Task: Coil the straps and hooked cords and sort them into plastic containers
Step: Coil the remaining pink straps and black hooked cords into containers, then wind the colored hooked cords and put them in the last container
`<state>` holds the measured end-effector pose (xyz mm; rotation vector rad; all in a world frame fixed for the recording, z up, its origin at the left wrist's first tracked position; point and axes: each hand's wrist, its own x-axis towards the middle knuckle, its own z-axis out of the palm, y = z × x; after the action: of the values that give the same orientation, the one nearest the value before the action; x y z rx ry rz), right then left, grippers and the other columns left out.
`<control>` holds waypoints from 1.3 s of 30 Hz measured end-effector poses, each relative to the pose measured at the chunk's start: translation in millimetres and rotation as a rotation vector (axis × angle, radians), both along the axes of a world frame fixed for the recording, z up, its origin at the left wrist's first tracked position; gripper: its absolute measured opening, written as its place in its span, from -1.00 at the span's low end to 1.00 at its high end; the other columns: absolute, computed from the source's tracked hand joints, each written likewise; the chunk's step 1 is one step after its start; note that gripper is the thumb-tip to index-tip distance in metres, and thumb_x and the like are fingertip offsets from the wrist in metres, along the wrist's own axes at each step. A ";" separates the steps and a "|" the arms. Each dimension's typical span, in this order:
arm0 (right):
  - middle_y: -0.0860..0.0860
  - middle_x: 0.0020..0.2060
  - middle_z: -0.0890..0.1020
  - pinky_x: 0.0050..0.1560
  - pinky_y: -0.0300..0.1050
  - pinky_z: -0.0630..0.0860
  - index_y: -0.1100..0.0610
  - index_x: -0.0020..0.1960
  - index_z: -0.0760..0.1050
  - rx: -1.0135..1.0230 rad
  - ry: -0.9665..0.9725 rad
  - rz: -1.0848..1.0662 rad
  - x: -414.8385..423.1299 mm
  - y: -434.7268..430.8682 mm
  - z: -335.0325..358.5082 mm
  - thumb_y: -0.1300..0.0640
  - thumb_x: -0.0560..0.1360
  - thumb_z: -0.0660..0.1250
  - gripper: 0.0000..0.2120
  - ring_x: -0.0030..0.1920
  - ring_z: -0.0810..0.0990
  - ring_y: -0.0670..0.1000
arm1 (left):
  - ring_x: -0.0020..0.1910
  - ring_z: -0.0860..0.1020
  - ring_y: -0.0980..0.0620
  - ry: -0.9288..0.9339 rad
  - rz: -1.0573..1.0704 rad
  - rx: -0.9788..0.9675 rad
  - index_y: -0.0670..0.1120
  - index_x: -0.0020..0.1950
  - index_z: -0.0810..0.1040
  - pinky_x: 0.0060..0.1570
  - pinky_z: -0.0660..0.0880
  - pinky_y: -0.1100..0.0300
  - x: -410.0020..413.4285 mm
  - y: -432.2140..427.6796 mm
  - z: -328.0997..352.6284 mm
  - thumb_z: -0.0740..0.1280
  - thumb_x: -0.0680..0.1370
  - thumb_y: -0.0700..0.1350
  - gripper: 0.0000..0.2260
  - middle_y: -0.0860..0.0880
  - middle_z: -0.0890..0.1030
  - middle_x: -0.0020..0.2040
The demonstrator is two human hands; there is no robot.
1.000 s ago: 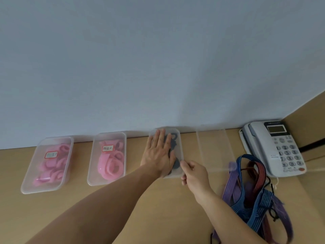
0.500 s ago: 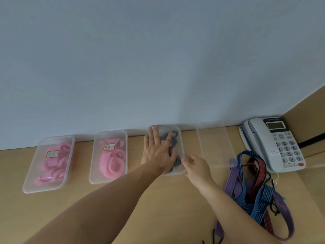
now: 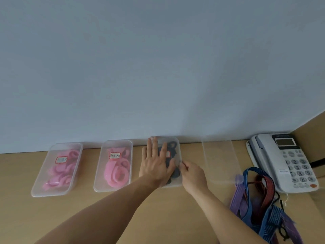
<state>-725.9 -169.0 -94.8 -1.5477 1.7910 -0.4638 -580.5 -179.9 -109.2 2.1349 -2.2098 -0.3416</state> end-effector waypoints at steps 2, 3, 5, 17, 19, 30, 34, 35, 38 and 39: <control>0.02 -0.35 0.52 -0.39 -0.18 0.25 0.17 -0.26 0.46 0.008 -0.010 -0.019 8.1 -1.2 0.5 0.09 0.64 0.15 -0.66 -0.33 0.45 0.04 | 0.56 -0.34 -0.13 -0.012 -0.002 0.003 -0.10 0.61 -0.02 0.53 -0.26 -0.08 7.0 -0.8 3.9 -0.25 0.55 0.27 -0.28 -0.21 -0.23 0.60; 0.01 -0.34 0.53 -0.40 -0.15 0.26 0.15 -0.27 0.45 0.010 -0.001 -0.038 11.2 -1.1 0.5 0.09 0.64 0.14 -0.66 -0.33 0.45 0.02 | 0.57 -0.32 -0.12 -0.011 -0.011 0.005 -0.12 0.61 -0.01 0.52 -0.27 -0.07 9.7 -1.5 5.6 -0.22 0.58 0.25 -0.30 -0.20 -0.21 0.61; -0.01 -0.35 0.51 -0.43 -0.18 0.24 0.09 -0.31 0.42 0.000 0.037 -0.066 12.5 1.2 0.7 0.08 0.65 0.13 -0.64 -0.36 0.44 -0.05 | 0.58 -0.28 -0.10 -0.020 -0.035 0.008 -0.13 0.61 -0.02 0.50 -0.31 -0.06 13.4 -0.5 8.1 -0.21 0.58 0.23 -0.32 -0.18 -0.19 0.62; 0.03 -0.36 0.50 -0.43 -0.14 0.24 0.10 -0.35 0.37 -0.026 0.093 -0.101 12.7 2.9 2.3 0.09 0.65 0.13 -0.62 -0.38 0.41 -0.02 | 0.57 -0.30 -0.09 -0.057 -0.116 0.028 -0.20 0.60 -0.16 0.47 -0.36 0.07 14.4 7.8 -6.1 -0.24 0.62 0.16 -0.36 -0.18 -0.19 0.61; 0.03 -0.35 0.52 -0.38 -0.09 0.28 0.12 -0.31 0.40 0.004 0.080 -0.095 12.2 3.0 5.2 0.07 0.65 0.12 -0.63 -0.36 0.44 0.01 | 0.57 -0.30 -0.06 -0.025 -0.113 0.039 -0.17 0.60 -0.17 0.48 -0.34 0.08 15.1 7.1 -3.0 -0.20 0.62 0.17 -0.36 -0.16 -0.19 0.62; 0.09 -0.05 0.53 -0.05 -0.04 0.40 0.08 -0.11 0.44 -0.210 0.180 0.051 -28.9 38.0 59.8 0.10 0.60 0.19 -0.86 0.06 0.49 0.13 | 0.59 0.02 -0.06 0.177 -0.121 -0.112 -0.09 0.54 0.18 0.52 0.00 -0.03 2.6 16.8 66.2 0.13 0.62 -0.02 -0.50 -0.08 0.15 0.59; 0.04 0.19 0.52 0.17 -0.10 0.41 0.11 0.30 0.49 -0.271 0.250 -0.035 -64.8 67.6 68.8 0.08 0.61 0.23 -0.70 0.23 0.45 0.05 | 0.45 0.27 -0.09 0.347 -0.133 -0.102 -0.12 0.50 0.30 0.44 0.19 0.02 -28.4 30.6 81.5 0.24 0.56 -0.08 -0.50 -0.09 0.35 0.46; 0.02 0.17 0.53 0.16 -0.10 0.43 0.11 0.30 0.51 -0.302 0.262 -0.049 -74.9 73.5 70.4 0.08 0.60 0.24 -0.70 0.21 0.48 0.04 | 0.42 0.31 -0.09 0.379 -0.144 -0.090 -0.12 0.49 0.31 0.41 0.24 0.02 -38.6 36.3 83.3 0.24 0.57 -0.07 -0.51 -0.09 0.39 0.43; -0.04 -0.03 0.57 -0.04 -0.13 0.48 0.09 0.13 0.59 -0.378 0.287 -0.080 -107.6 87.1 73.3 0.09 0.57 0.31 -0.82 0.02 0.54 0.00 | 0.29 0.44 0.00 0.460 -0.214 -0.043 -0.07 0.46 0.36 0.23 0.39 0.07 -67.9 55.7 85.3 0.22 0.58 -0.04 -0.56 -0.04 0.48 0.32; -0.06 -0.09 0.56 -0.11 -0.13 0.47 0.08 0.07 0.59 -0.392 0.300 -0.082 -118.4 89.8 73.5 0.08 0.56 0.32 -0.86 -0.04 0.55 -0.01 | 0.24 0.49 0.02 0.462 -0.238 -0.017 -0.05 0.44 0.38 0.17 0.42 0.09 -76.5 61.2 84.5 0.21 0.58 -0.03 -0.58 -0.02 0.51 0.30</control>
<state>-844.3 -79.1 -21.3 -1.8959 2.0887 -0.6845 -657.0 -118.7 -24.7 1.5754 -2.1666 -0.7383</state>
